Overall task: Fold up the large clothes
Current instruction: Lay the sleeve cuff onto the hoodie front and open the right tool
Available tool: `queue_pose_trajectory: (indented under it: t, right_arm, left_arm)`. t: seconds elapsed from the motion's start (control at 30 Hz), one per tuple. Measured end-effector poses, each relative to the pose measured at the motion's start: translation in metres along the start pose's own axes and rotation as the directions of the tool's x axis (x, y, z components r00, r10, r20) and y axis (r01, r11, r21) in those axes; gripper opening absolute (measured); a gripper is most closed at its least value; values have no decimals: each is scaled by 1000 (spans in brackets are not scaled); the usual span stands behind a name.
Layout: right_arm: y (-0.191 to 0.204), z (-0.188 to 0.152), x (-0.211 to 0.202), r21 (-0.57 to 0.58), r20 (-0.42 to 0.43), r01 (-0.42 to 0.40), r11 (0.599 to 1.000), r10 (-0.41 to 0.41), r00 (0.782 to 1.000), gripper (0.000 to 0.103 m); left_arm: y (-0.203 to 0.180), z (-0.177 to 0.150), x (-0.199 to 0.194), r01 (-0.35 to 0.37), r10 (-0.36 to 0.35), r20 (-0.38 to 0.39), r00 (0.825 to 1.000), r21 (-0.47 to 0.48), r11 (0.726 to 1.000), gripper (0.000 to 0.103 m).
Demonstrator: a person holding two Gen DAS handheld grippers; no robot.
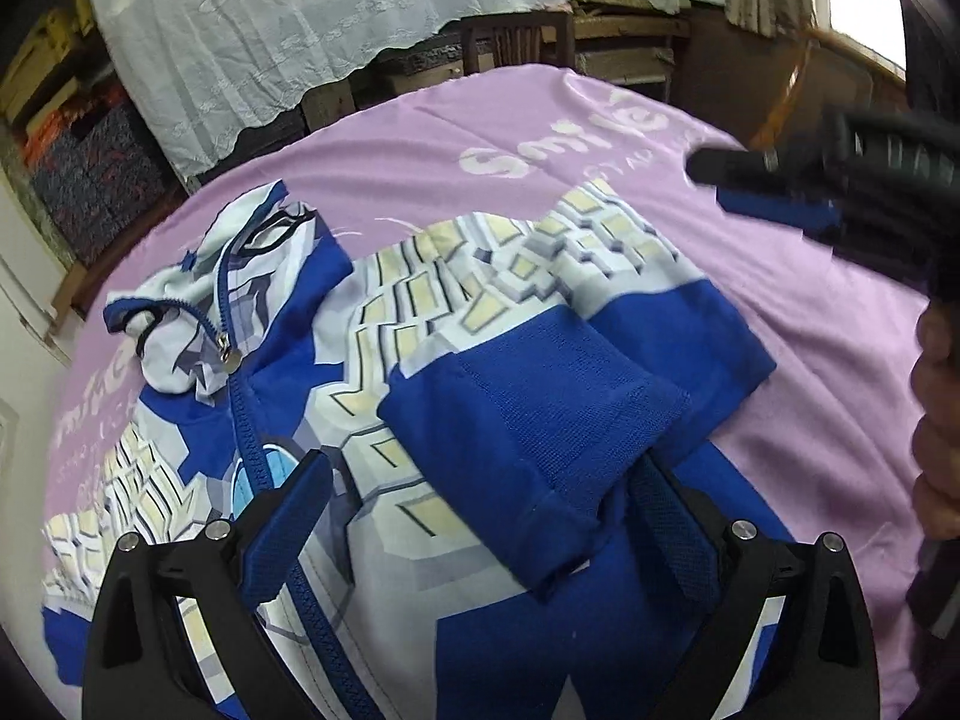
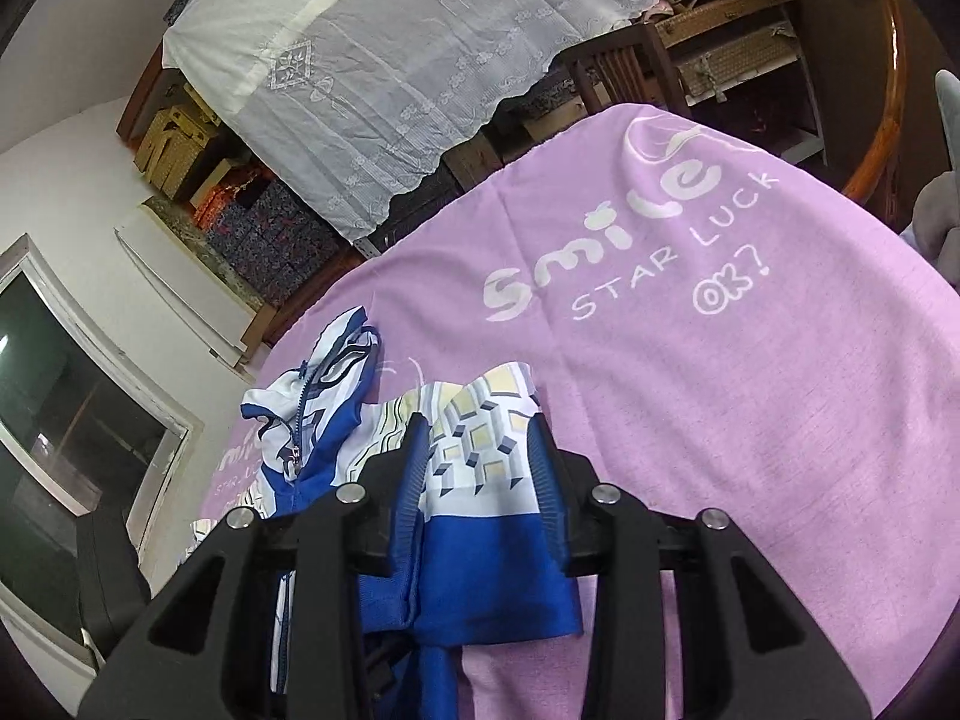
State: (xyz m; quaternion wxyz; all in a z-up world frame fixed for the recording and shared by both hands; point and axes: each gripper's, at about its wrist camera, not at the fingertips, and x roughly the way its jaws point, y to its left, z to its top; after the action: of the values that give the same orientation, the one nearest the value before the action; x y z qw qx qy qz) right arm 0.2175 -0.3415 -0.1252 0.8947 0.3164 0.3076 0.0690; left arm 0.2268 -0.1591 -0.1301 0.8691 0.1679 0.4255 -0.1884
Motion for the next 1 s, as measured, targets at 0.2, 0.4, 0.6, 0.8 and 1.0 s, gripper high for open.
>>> queue_pose_trajectory:
  t: [0.2, 0.4, 0.6, 0.8, 1.0]
  right_arm:
    - [1, -7, 12, -6, -57, 19, 1000, -20, 998, 14]
    - [-4, -8, 17, 18, -94, 9, 1000, -7, 996, 12]
    - [-4, -10, 19, 19, -104, 6, 1000, -4, 995, 13]
    - [0, -10, 16, 1, -92, -37, 999, 37, 995, 13]
    - [11, -15, 19, -41, -107, -62, 997, 57, 993, 13]
  left_arm:
    - [23, 2, -1, 25, -24, 9, 1000, -101, 995, 99]
    - [24, 1, 1, 62, -59, 23, 998, -126, 990, 70]
    - [25, 2, -5, 36, -30, 57, 998, -109, 993, 20]
    - [61, -4, -35, 11, 14, 128, 992, -195, 981, 16]
    - [94, -33, -50, -92, 128, 130, 983, -253, 963, 16]
